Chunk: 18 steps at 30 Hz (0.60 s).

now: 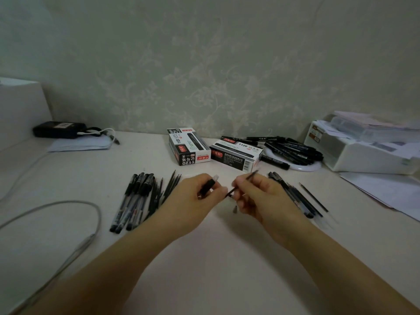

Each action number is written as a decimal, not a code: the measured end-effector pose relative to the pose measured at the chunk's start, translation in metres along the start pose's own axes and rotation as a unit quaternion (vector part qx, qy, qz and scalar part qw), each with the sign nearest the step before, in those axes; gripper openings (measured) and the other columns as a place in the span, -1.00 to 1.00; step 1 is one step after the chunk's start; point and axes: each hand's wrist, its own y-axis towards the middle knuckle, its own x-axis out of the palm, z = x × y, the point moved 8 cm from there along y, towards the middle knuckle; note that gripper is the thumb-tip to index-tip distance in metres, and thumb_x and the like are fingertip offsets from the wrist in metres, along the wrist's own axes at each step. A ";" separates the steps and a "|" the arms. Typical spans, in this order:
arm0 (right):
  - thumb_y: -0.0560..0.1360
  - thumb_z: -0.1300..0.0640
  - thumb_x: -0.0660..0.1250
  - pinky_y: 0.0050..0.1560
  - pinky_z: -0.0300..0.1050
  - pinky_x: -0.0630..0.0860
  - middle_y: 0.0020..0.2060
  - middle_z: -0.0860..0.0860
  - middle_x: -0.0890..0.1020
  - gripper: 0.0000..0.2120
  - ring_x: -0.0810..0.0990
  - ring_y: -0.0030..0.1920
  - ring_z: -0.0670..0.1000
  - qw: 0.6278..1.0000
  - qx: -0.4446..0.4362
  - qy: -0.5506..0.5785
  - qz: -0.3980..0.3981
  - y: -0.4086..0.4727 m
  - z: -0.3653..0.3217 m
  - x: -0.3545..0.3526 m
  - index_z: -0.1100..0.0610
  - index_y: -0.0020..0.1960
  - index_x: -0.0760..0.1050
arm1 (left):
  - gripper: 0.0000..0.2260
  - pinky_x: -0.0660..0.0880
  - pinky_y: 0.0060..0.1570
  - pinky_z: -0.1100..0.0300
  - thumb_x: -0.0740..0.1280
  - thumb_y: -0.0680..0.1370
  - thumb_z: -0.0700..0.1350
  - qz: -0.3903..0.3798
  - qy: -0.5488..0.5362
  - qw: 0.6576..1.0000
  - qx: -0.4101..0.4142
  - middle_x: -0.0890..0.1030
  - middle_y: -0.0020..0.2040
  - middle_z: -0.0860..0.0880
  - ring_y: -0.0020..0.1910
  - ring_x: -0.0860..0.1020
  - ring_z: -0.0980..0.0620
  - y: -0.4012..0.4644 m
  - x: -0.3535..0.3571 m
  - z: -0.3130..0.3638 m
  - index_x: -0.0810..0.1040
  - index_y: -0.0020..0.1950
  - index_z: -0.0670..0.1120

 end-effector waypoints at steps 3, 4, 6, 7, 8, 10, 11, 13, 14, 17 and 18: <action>0.65 0.10 0.21 -0.35 -0.25 0.50 -0.38 0.02 0.61 -0.77 0.52 -0.39 -0.08 0.992 -0.025 0.064 0.104 0.002 -0.008 -0.024 0.15 -0.10 0.56 | -0.86 0.29 -0.48 0.42 0.18 0.62 0.06 -0.034 -0.038 0.999 -0.010 0.42 -0.42 0.14 -0.47 0.34 0.24 0.000 0.003 -0.004 0.52 -0.03 0.11; 0.66 0.10 0.20 -0.35 -0.25 0.50 -0.38 0.02 0.60 -0.75 0.52 -0.39 -0.08 0.987 -0.035 0.094 0.123 0.002 -0.010 -0.030 0.15 -0.10 0.55 | -0.84 0.28 -0.49 0.43 0.15 0.64 0.05 -0.044 -0.041 0.998 -0.009 0.40 -0.42 0.13 -0.48 0.33 0.24 0.000 0.004 -0.005 0.51 -0.01 0.13; 0.66 0.08 0.18 -0.34 -0.26 0.52 -0.37 0.02 0.61 -0.74 0.53 -0.38 -0.08 0.978 -0.044 0.153 0.132 0.004 -0.012 -0.036 0.16 -0.09 0.55 | -0.84 0.28 -0.49 0.43 0.13 0.65 0.06 -0.059 -0.032 0.998 -0.002 0.41 -0.39 0.10 -0.47 0.34 0.25 -0.001 0.006 -0.004 0.50 0.02 0.16; 0.66 0.07 0.18 -0.34 -0.26 0.53 -0.37 0.02 0.62 -0.74 0.54 -0.38 -0.09 0.976 -0.042 0.172 0.127 0.004 -0.012 -0.036 0.16 -0.08 0.55 | -0.84 0.30 -0.47 0.42 0.13 0.64 0.07 -0.066 -0.024 0.998 0.003 0.42 -0.37 0.09 -0.46 0.36 0.25 -0.001 0.008 -0.003 0.50 0.02 0.18; 0.66 0.07 0.18 -0.35 -0.26 0.54 -0.37 0.02 0.63 -0.74 0.55 -0.38 -0.08 0.975 -0.039 0.182 0.119 0.005 -0.011 -0.035 0.17 -0.08 0.55 | -0.84 0.31 -0.45 0.41 0.13 0.64 0.08 -0.071 -0.016 0.997 0.008 0.43 -0.37 0.10 -0.44 0.37 0.25 -0.001 0.009 -0.003 0.50 0.02 0.20; 0.66 0.08 0.18 -0.35 -0.26 0.54 -0.36 0.02 0.62 -0.75 0.55 -0.37 -0.07 0.978 -0.033 0.182 0.101 0.006 -0.009 -0.030 0.17 -0.07 0.55 | -0.85 0.33 -0.42 0.41 0.14 0.64 0.09 -0.073 -0.009 0.997 0.018 0.45 -0.37 0.11 -0.42 0.39 0.26 -0.001 0.010 -0.001 0.50 0.02 0.22; 0.66 0.08 0.18 -0.35 -0.26 0.54 -0.36 0.02 0.62 -0.75 0.55 -0.37 -0.07 0.979 -0.031 0.177 0.093 0.006 -0.007 -0.028 0.16 -0.06 0.55 | -0.84 0.33 -0.41 0.41 0.14 0.64 0.08 -0.071 -0.012 0.997 0.020 0.45 -0.37 0.11 -0.42 0.38 0.26 -0.001 0.010 -0.001 0.51 0.02 0.21; 0.66 0.07 0.18 -0.35 -0.25 0.54 -0.36 0.03 0.62 -0.75 0.55 -0.37 -0.07 0.982 -0.028 0.166 0.086 0.007 -0.006 -0.026 0.17 -0.06 0.55 | -0.84 0.32 -0.41 0.42 0.15 0.63 0.08 -0.068 -0.023 0.997 0.023 0.45 -0.37 0.12 -0.41 0.37 0.26 -0.001 0.009 0.000 0.52 0.01 0.21; 0.66 0.07 0.19 -0.35 -0.25 0.53 -0.36 0.04 0.62 -0.75 0.55 -0.38 -0.07 0.983 -0.028 0.163 0.084 0.007 -0.005 -0.025 0.18 -0.05 0.55 | -0.84 0.32 -0.40 0.42 0.15 0.63 0.08 -0.068 -0.023 0.997 0.023 0.45 -0.37 0.12 -0.41 0.37 0.26 -0.002 0.009 0.001 0.53 0.01 0.21; 0.66 0.07 0.19 -0.35 -0.24 0.53 -0.36 0.04 0.62 -0.75 0.55 -0.38 -0.07 0.985 -0.033 0.150 0.079 0.007 -0.007 -0.024 0.17 -0.06 0.55 | -0.84 0.32 -0.38 0.40 0.16 0.63 0.07 -0.070 -0.009 0.997 0.027 0.46 -0.36 0.12 -0.41 0.38 0.26 -0.003 0.010 0.002 0.53 0.00 0.20; 0.66 0.07 0.19 -0.34 -0.24 0.52 -0.35 0.04 0.62 -0.75 0.55 -0.37 -0.07 0.987 -0.039 0.135 0.078 0.007 -0.008 -0.025 0.16 -0.06 0.55 | -0.84 0.32 -0.38 0.41 0.16 0.63 0.06 -0.071 -0.001 0.997 0.029 0.46 -0.36 0.13 -0.41 0.38 0.26 -0.004 0.009 0.003 0.54 0.00 0.19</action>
